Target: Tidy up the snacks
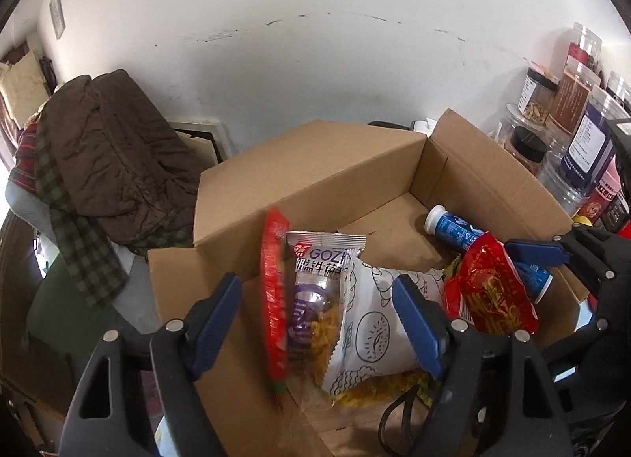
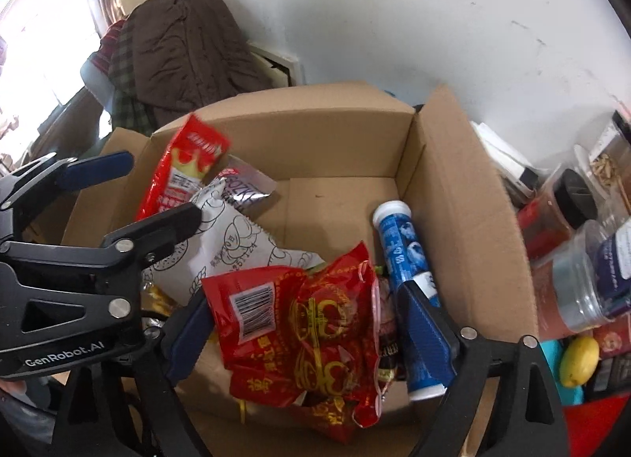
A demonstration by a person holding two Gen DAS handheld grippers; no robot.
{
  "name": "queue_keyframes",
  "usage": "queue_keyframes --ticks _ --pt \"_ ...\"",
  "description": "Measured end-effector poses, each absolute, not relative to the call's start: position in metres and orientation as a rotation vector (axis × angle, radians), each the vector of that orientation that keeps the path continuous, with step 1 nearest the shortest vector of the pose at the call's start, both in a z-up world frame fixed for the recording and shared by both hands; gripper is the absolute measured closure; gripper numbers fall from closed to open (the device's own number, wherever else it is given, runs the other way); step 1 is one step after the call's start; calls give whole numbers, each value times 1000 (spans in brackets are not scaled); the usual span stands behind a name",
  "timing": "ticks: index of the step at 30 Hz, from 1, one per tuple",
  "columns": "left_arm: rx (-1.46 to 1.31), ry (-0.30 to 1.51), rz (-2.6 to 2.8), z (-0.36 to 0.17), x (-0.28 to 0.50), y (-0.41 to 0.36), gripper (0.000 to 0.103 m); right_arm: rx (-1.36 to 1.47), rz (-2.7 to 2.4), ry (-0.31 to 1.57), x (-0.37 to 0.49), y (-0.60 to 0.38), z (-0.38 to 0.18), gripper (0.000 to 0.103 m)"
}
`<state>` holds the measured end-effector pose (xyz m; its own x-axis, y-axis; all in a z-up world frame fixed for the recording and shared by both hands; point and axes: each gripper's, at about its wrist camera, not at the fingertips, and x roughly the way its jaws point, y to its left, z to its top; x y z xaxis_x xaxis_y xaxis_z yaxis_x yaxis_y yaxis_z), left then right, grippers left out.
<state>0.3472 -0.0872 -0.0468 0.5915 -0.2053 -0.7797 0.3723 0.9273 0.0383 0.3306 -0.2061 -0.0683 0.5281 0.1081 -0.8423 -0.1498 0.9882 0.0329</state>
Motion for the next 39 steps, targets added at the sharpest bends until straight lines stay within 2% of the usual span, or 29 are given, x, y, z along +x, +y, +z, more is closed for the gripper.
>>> queue_keyframes --ticks 9,20,39 --pt "163 827 -345 -23 333 -75 24 -36 126 899 310 -210 -45 12" --pt "92 709 -339 36 297 -55 24 -98 94 681 273 -198 20 12" --pt "68 461 -327 124 189 -25 22 -105 80 410 162 -187 108 12"
